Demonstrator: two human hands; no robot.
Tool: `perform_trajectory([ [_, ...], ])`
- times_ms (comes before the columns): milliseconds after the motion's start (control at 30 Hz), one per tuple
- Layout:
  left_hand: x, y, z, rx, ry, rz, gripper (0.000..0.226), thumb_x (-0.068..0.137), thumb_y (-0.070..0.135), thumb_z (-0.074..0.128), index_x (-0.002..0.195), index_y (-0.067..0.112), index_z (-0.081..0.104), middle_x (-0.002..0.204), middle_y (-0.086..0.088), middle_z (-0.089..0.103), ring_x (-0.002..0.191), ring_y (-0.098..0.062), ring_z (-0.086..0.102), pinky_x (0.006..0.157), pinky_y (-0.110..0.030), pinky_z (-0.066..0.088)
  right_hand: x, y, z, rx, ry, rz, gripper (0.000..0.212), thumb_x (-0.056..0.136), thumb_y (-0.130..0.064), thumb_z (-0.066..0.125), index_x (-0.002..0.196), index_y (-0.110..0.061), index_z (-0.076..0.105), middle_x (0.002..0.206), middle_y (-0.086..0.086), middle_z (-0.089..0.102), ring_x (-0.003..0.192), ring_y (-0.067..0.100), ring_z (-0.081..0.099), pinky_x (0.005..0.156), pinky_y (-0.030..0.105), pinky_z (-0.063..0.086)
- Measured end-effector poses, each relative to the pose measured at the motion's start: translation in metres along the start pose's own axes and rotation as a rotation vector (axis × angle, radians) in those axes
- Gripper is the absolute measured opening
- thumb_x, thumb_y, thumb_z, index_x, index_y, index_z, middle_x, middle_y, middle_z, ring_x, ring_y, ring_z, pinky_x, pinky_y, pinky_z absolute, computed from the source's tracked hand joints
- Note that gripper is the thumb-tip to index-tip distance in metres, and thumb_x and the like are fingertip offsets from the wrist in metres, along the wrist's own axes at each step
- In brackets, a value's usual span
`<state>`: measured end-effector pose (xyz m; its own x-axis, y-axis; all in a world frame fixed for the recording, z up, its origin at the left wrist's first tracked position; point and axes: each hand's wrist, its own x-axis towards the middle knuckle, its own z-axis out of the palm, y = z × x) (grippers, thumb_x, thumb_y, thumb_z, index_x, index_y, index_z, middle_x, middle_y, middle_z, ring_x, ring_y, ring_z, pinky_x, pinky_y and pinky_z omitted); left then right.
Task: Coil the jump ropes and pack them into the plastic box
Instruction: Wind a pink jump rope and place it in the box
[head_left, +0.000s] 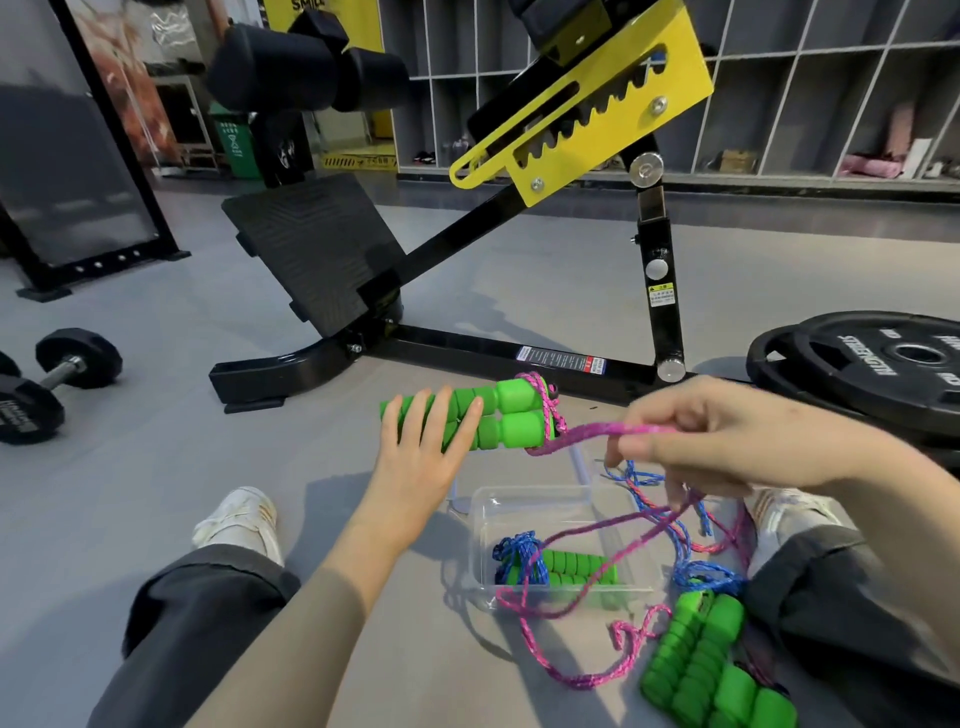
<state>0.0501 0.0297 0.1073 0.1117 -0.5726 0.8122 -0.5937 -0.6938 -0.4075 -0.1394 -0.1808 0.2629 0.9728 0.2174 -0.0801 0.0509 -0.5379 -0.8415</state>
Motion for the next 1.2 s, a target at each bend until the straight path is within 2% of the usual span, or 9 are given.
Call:
perform_trajectory([
  [167, 0.003, 0.003, -0.017, -0.060, -0.015, 0.129, 0.062, 0.075, -0.007, 0.029, 0.133, 0.007, 0.044, 0.122, -0.023, 0.043, 0.108, -0.040, 0.045, 0.092, -0.057, 0.041, 0.009, 0.006, -0.006, 0.082, 0.338, -0.154, 0.030, 0.081, -0.038, 0.052, 0.075, -0.016, 0.071, 0.049, 0.003, 0.032, 0.046, 0.013, 0.032, 0.045, 0.014, 0.029],
  [233, 0.004, 0.007, -0.022, -0.090, -0.002, 0.175, 0.056, 0.088, -0.013, 0.020, 0.135, 0.008, 0.043, 0.123, -0.023, 0.043, 0.109, -0.039, 0.047, 0.091, -0.057, 0.044, 0.018, 0.017, -0.006, 0.158, 0.390, -0.168, 0.031, 0.084, -0.039, 0.053, 0.072, -0.015, 0.069, 0.049, 0.001, 0.029, 0.046, 0.012, 0.027, 0.046, 0.016, 0.028],
  [367, 0.001, 0.015, -0.027, -0.145, 0.011, 0.285, 0.049, 0.092, -0.006, 0.035, 0.139, 0.009, 0.039, 0.128, -0.023, 0.041, 0.115, -0.039, 0.045, 0.097, -0.056, 0.039, 0.032, 0.044, -0.006, 0.179, 0.498, -0.171, 0.038, 0.086, -0.048, 0.058, 0.073, -0.013, 0.064, 0.049, -0.004, 0.028, 0.045, 0.010, 0.023, 0.045, 0.016, 0.026],
  [500, 0.009, 0.018, -0.033, -0.202, 0.062, 0.264, 0.046, 0.095, -0.004, 0.035, 0.140, 0.008, 0.036, 0.129, -0.023, 0.039, 0.117, -0.038, 0.044, 0.099, -0.056, 0.037, 0.037, 0.067, -0.005, 0.329, 0.600, -0.098, 0.031, 0.085, -0.037, 0.050, 0.076, -0.008, 0.059, 0.048, -0.008, 0.027, 0.044, 0.007, 0.021, 0.044, 0.016, 0.025],
  [667, 0.018, 0.025, -0.034, -0.227, 0.131, 0.228, 0.046, 0.097, -0.003, 0.035, 0.141, 0.008, 0.031, 0.129, -0.021, 0.040, 0.118, -0.037, 0.045, 0.101, -0.055, 0.037, 0.040, 0.091, 0.010, 0.534, 0.639, 0.014, 0.016, 0.084, -0.027, 0.058, 0.076, -0.013, 0.058, 0.051, -0.003, 0.032, 0.045, 0.008, 0.027, 0.042, 0.017, 0.025],
  [800, 0.025, 0.029, -0.034, -0.217, 0.177, 0.160, 0.041, 0.097, -0.004, 0.035, 0.134, 0.009, 0.043, 0.127, -0.021, 0.042, 0.117, -0.036, 0.046, 0.098, -0.055, 0.040, 0.049, 0.116, 0.036, 0.617, 0.596, 0.109, 0.011, 0.085, -0.009, 0.059, 0.091, -0.001, 0.063, 0.071, 0.021, 0.052, 0.059, 0.027, 0.045, 0.054, 0.026, 0.038],
  [900, 0.028, 0.025, -0.030, -0.181, 0.206, 0.087, 0.043, 0.092, -0.006, 0.042, 0.133, 0.009, 0.045, 0.127, -0.021, 0.042, 0.116, -0.036, 0.047, 0.099, -0.055, 0.040, 0.053, 0.119, 0.053, 0.677, 0.601, 0.116, 0.036, 0.097, -0.005, 0.042, 0.062, -0.010, 0.050, 0.051, 0.004, 0.040, 0.044, 0.012, 0.029, 0.047, 0.019, 0.028],
  [1000, 0.029, 0.017, -0.026, -0.133, 0.202, 0.014, 0.044, 0.091, -0.005, 0.047, 0.133, 0.009, 0.045, 0.128, -0.022, 0.042, 0.115, -0.037, 0.047, 0.098, -0.054, 0.040, 0.055, 0.104, 0.069, 0.626, 0.613, 0.064, 0.034, 0.100, -0.015, 0.035, 0.070, -0.005, 0.047, 0.044, -0.003, 0.027, 0.039, 0.008, 0.017, 0.042, 0.017, 0.020],
  [1200, 0.022, 0.007, -0.022, -0.076, 0.121, -0.060, 0.043, 0.094, -0.010, 0.032, 0.132, 0.006, 0.045, 0.126, -0.024, 0.044, 0.111, -0.039, 0.049, 0.092, -0.055, 0.044, 0.055, 0.088, 0.091, 0.412, 0.557, 0.040, 0.033, 0.101, -0.024, 0.035, 0.082, -0.010, 0.058, 0.046, -0.005, 0.031, 0.042, 0.012, 0.024, 0.041, 0.022, 0.024],
])
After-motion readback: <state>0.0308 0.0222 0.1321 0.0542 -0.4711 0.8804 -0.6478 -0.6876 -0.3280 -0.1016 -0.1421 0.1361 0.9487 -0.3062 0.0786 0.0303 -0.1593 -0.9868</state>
